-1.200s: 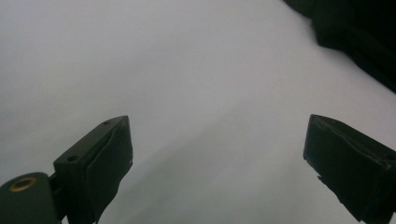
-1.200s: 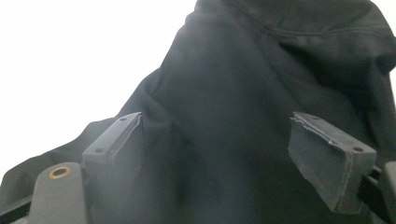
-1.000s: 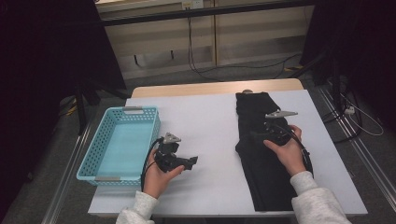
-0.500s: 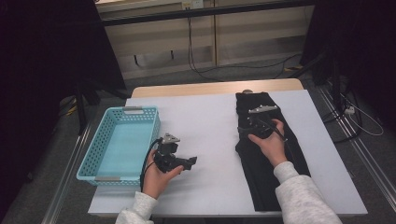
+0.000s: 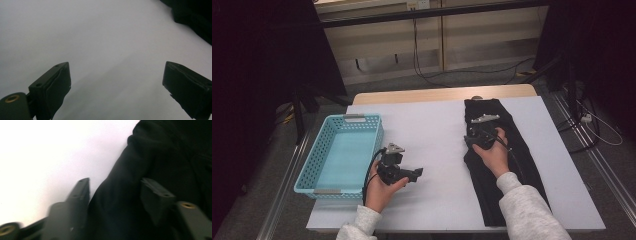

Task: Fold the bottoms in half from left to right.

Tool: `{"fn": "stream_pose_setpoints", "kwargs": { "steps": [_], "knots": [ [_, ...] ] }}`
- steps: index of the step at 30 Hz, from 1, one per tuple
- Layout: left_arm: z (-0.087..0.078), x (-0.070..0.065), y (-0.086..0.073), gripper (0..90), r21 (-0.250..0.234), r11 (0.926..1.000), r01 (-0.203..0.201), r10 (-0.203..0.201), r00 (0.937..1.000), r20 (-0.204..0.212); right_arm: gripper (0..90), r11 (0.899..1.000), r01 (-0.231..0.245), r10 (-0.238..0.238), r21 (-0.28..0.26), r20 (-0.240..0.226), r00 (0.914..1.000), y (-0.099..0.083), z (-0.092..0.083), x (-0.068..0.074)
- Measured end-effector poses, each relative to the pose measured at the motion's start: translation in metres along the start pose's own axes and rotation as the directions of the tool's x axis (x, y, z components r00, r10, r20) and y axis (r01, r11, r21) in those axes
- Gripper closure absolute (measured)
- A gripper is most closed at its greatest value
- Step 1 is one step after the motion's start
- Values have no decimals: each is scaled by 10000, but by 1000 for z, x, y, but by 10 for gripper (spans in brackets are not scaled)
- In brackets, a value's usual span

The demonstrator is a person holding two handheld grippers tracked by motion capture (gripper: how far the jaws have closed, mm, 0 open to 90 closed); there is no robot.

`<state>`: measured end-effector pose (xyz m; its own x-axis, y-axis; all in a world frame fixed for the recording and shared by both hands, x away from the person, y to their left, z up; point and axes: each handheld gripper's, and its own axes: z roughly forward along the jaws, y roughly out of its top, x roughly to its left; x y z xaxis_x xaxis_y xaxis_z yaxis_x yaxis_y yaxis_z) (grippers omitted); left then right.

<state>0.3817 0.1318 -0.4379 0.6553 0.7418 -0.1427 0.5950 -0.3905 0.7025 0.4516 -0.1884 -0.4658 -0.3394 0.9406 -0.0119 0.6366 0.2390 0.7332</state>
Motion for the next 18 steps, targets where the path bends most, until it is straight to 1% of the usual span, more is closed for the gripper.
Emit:
{"fn": "stream_pose_setpoints", "kwargs": {
  "steps": [3, 5, 7, 8, 11, 14, 17, 18],
  "knots": [
    [0, 0, 0, 81, 58, 10000, -1, 1, 10000, 21, 576, 10000, -59, 59, -58, 53, 10000, -1, -1, -4],
    [-1, 1, -1, 81, 59, 10000, -4, 4, 10000, -1, 608, 10000, 3, -3, -43, 13, 10000, -1, -1, -6],
    [-2, 2, -1, 81, 70, 10000, -16, 16, 10000, 1, 663, 10000, -29, 29, -45, 58, 10000, -1, -2, -8],
    [-2, 1, -1, 81, -48, 10000, 31, -32, 10000, -77, 692, 10000, -27, 27, -48, 80, 10000, -1, -2, -9],
    [-4, 2, -1, 81, -51, 10000, 51, -51, 10000, -11, 798, 9997, -255, 255, -22, 139, 9996, -1, -2, -13],
    [-4, 2, -1, 81, -70, 10000, 52, -52, 10000, -61, 824, 9989, -472, 472, -42, 20, 9989, 0, -1, -17],
    [-4, 2, -1, 81, -67, 10000, 40, -40, 10000, -62, 834, 9989, -453, 452, -108, -119, 9989, -1, -2, -19],
    [-4, 2, -1, 82, -74, 10000, 40, -40, 10000, -43, 836, 9983, -572, 570, -119, -218, 9981, -1, -2, -20]
  ]
}}
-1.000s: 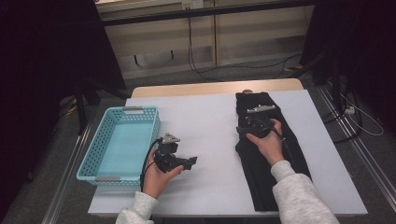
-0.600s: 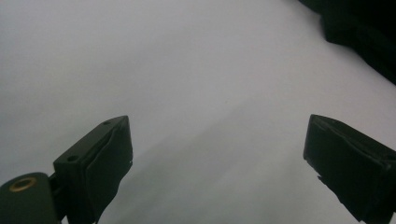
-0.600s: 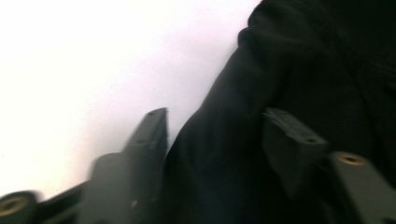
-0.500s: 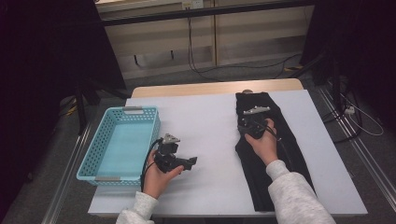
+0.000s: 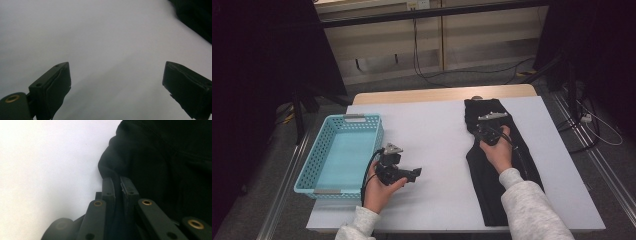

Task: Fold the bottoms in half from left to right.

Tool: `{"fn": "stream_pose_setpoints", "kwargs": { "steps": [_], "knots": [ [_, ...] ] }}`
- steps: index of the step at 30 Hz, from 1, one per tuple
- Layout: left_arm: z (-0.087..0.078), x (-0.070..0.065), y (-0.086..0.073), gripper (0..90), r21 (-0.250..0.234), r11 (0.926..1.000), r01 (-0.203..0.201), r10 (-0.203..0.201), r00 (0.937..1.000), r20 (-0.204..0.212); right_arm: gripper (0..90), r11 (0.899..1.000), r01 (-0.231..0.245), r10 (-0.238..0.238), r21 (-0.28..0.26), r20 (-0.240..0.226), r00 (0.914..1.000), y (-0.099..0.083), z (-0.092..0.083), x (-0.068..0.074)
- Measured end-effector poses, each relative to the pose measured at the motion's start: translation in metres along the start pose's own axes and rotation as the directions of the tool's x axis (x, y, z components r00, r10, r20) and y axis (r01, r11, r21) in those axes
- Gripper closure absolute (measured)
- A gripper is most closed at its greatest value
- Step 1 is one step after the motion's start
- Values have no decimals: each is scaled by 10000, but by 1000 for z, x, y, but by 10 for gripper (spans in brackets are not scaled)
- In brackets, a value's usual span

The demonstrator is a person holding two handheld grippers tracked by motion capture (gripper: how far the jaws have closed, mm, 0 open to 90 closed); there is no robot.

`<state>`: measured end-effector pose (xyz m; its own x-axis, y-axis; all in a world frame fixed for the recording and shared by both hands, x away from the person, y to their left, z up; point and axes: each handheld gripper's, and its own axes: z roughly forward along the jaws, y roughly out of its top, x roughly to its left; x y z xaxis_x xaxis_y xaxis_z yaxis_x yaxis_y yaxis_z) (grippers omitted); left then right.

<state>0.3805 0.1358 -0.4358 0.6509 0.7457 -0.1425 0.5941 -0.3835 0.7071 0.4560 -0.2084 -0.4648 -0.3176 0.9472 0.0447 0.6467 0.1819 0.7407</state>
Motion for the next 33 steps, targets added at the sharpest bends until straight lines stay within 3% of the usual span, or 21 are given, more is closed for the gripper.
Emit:
{"fn": "stream_pose_setpoints", "kwargs": {
  "steps": [5, 11, 17, 24, 28, 33],
  "knots": [
    [0, -1, 2, 82, -19, 10000, -12, 12, 10000, -17, 845, 10000, -58, 59, 37, -487, 9988, 1, -1, -1],
    [-2, -1, 2, 82, -109, 9999, 47, -47, 10000, -57, 848, 9990, 440, -448, -104, -956, 9944, 3, -4, 6],
    [0, 0, 2, 82, -85, 9999, 89, -89, 10000, -35, 848, 9972, 731, -744, -147, -1361, 9879, 4, -3, 23],
    [2, 0, 3, 83, -69, 9999, 75, -76, 9999, -100, 847, 9960, 857, -895, -270, -2126, 9730, 9, -3, 42],
    [3, -1, 4, 89, -138, 9998, 140, -143, 9996, -245, 845, 9900, 1361, -1412, -379, -2839, 9484, 11, -5, 70],
    [1, 4, 6, 89, -151, 9990, 409, -415, 9984, -382, 844, 9816, 1880, -1862, -342, -3929, 9005, 6, -5, 101]
  ]
}}
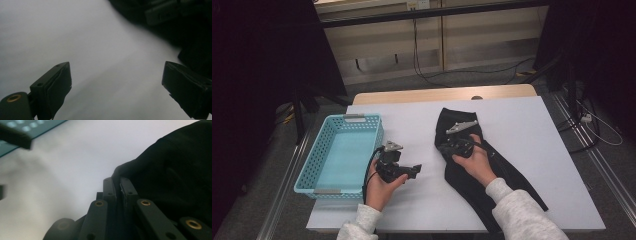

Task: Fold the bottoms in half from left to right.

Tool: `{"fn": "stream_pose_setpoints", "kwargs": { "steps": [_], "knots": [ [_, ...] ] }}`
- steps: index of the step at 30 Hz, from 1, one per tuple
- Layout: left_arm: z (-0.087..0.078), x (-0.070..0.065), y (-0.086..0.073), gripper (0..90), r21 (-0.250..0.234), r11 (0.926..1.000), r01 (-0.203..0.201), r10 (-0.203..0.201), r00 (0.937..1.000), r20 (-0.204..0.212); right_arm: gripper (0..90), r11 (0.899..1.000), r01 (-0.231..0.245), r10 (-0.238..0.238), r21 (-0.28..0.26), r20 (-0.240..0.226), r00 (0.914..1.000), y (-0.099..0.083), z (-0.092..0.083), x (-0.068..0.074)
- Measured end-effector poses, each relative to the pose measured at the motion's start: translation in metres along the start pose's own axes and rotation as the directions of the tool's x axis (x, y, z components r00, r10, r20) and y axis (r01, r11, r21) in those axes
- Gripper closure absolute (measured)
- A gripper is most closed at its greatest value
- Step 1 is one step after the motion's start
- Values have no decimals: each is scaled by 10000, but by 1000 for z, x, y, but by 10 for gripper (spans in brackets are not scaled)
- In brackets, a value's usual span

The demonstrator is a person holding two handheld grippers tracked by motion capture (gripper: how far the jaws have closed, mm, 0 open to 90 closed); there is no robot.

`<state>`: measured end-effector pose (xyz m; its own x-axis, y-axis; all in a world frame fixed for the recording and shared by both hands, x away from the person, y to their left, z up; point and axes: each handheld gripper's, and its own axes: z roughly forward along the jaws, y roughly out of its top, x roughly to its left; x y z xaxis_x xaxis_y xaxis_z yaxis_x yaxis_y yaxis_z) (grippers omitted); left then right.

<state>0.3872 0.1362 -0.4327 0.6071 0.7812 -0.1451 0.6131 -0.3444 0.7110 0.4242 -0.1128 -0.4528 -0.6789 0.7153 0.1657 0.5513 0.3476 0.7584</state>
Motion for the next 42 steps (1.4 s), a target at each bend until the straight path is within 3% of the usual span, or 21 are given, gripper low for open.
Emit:
{"fn": "stream_pose_setpoints", "kwargs": {
  "steps": [3, 5, 11, 13, 20, 24, 31, 42],
  "knots": [
    [-5, 5, 2, 90, -130, 9998, 141, -142, 9999, -70, 817, 9991, 397, -385, 151, -730, 9966, -1, 5, 18],
    [-4, 7, 2, 94, -253, 9991, 354, -358, 9992, -168, 660, 9998, 189, -191, -27, -723, 9972, -1, 3, 25],
    [2, 8, 3, 96, -236, 9990, 375, -380, 9991, -202, 450, 10000, -41, 41, -21, -71, 10000, 3, -18, 16],
    [2, 8, 5, 97, -292, 9989, 369, -375, 9991, -207, 407, 9998, 128, -124, -155, 246, 9996, 4, -29, 14],
    [7, 5, 11, 98, -348, 9989, 318, -323, 9994, -135, 360, 9986, -231, 265, -472, 723, 9970, -4, -62, -2],
    [10, 4, 14, 101, -464, 9979, 444, -449, 9989, -92, 331, 9991, -26, 70, -412, 1079, 9941, -16, -79, -6],
    [20, 0, 20, 101, -278, 9993, 235, -236, 9997, -41, 320, 9982, -60, 144, -597, 1417, 9898, -41, -110, -12],
    [35, -1, 34, 111, -105, 9998, 190, -189, 9998, 97, 303, 9969, -524, 629, -585, 1937, 9790, -80, -134, -25]
  ]
}}
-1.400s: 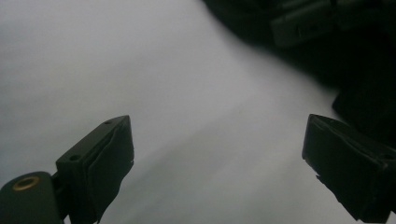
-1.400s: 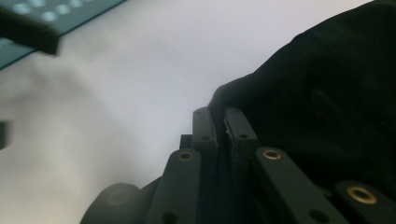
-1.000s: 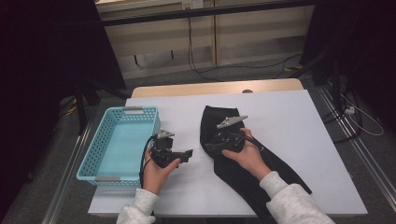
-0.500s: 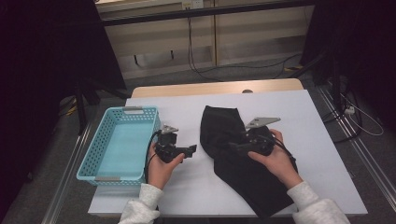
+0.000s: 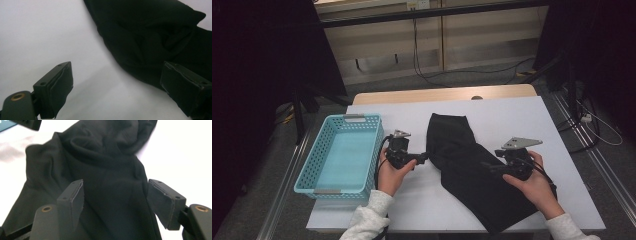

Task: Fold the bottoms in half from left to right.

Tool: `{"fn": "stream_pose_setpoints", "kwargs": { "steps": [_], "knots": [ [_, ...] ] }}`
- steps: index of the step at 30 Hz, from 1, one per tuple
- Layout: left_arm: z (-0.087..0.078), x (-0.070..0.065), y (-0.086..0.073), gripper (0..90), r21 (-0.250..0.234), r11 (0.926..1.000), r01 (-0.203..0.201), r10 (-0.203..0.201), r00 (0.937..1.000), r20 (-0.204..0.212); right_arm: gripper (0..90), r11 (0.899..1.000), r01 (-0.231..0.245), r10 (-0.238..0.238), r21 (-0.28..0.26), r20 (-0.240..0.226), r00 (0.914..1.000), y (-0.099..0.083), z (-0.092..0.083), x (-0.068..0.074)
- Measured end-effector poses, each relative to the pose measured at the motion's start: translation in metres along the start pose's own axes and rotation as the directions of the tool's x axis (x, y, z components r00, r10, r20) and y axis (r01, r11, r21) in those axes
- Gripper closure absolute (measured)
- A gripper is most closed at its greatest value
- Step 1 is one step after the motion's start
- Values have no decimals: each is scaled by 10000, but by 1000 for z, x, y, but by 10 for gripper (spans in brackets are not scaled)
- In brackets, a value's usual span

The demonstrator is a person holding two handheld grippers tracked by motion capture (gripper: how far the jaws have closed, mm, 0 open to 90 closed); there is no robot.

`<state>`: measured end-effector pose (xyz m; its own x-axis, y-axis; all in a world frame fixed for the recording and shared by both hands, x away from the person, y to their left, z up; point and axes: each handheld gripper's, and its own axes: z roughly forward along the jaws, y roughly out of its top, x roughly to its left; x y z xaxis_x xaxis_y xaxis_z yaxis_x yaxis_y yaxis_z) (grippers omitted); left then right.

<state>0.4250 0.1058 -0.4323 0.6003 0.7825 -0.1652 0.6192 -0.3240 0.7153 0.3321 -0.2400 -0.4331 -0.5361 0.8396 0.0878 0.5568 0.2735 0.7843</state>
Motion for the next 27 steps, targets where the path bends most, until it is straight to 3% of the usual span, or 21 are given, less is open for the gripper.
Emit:
{"fn": "stream_pose_setpoints", "kwargs": {
  "steps": [15, 21, 23, 27],
  "knots": [
    [38, 6, 16, 153, 380, 9993, -1, 6, 9999, -129, 291, 9996, -295, 297, -48, 556, 9980, -21, -22, -10],
    [55, 13, 21, 185, 533, 9982, 262, -259, 9996, -57, 289, 9990, -454, 457, -52, 761, 9961, -28, -29, -14],
    [58, 13, 24, 193, 556, 9982, 212, -211, 9998, -34, 288, 9987, -516, 518, -51, 832, 9952, -30, -31, -15],
    [64, 5, 28, 273, 650, 9969, -444, 449, 9990, -63, 288, 9984, -560, 555, 23, 909, 9943, -34, -32, -17]
  ]
}}
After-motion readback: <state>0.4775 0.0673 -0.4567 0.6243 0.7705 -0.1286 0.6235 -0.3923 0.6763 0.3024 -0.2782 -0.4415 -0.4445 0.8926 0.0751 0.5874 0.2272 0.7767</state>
